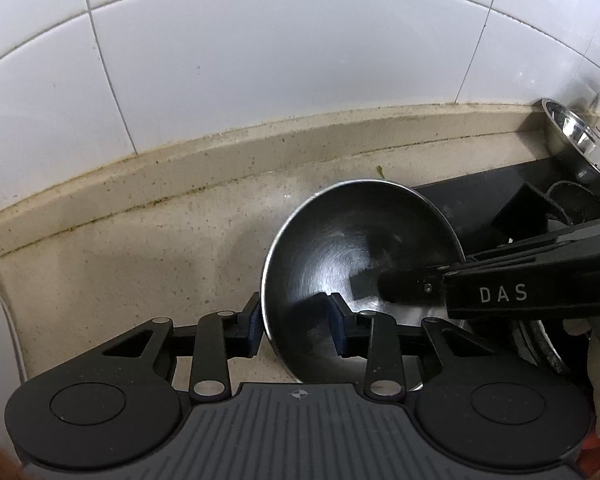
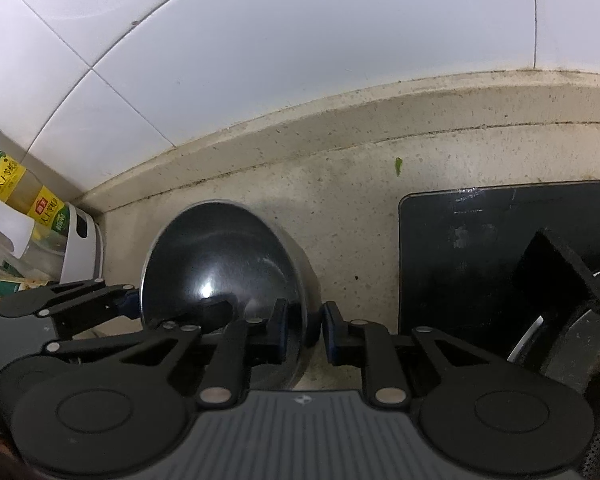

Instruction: Organize plates and bowls

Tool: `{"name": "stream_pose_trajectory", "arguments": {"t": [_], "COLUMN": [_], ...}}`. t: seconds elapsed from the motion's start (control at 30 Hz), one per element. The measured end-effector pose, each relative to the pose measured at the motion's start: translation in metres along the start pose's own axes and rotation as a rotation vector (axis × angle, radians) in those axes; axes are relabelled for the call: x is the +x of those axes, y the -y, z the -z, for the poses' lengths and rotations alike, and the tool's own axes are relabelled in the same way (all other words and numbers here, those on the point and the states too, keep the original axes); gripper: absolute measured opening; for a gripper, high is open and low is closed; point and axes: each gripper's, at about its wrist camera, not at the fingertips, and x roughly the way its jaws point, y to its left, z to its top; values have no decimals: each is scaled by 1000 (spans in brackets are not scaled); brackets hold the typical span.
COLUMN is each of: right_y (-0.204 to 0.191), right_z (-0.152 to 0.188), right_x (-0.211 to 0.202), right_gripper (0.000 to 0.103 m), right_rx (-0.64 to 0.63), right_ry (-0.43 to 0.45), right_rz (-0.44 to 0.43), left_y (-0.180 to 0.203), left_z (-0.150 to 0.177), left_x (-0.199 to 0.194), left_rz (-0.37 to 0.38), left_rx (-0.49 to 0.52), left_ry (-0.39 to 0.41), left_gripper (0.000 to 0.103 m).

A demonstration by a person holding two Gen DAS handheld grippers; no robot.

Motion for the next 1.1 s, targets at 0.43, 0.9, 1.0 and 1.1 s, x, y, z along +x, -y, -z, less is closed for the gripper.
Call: {"name": "stream_pose_trajectory", "arguments": {"t": [0.43,0.9,1.0,1.1], "right_y": [-8,-54,-65,-76], "right_z": [-3,-1,1,3], "right_x": [-19,-57,-65,-72], "right_gripper": [14,14,14,14], "right_rx": [-18,-96,-119,-142], "right_ry": [25,80,92,101], "right_rz": [-16,-42,-50,-56], "left_y": [-2,-8,-10,-11], "left_z": [-2,6,10,15], "left_x": [-18,-80,-95,-108], "left_rz": [-10,-50,-62,-74], "left_rx": [-12,-36,-44,-51], "left_ry": [36,132,154,173], "left_gripper": [42,43,44,44]}}
